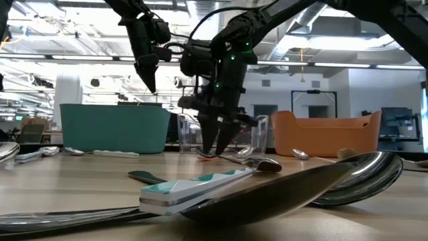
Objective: Sort silverware by color (type)
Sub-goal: Put the black spoon into the orange bin
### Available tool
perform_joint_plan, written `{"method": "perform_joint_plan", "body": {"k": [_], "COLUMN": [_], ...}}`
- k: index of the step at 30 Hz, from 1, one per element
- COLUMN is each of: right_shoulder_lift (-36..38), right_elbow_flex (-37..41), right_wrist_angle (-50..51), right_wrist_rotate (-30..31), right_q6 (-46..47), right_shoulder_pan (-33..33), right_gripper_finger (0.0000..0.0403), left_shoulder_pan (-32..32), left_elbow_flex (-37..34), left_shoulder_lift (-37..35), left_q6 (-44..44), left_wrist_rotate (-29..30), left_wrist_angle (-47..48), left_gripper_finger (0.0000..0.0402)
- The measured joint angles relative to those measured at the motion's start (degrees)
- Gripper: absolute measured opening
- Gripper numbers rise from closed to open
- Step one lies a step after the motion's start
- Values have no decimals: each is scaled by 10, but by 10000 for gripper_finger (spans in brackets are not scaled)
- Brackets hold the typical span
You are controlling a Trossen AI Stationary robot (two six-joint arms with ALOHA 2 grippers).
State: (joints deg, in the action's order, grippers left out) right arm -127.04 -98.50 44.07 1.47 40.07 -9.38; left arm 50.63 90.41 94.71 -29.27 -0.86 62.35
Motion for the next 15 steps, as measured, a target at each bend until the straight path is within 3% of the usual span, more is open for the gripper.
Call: {"method": "perform_joint_plan", "body": {"k": [15], "right_shoulder_lift": [1], "right_elbow_flex": [-1], "right_wrist_angle": [10], "right_wrist_rotate": [16], "right_q6": [3], "right_shoulder_pan": [-14], "right_gripper_finger": [166], "left_shoulder_pan": [0], "left_elbow_flex": [0], "left_shoulder_lift": [0], "left_q6": [2], "left_wrist_rotate": [0], "left_wrist_angle": [2], "left_gripper_finger": [108]}}
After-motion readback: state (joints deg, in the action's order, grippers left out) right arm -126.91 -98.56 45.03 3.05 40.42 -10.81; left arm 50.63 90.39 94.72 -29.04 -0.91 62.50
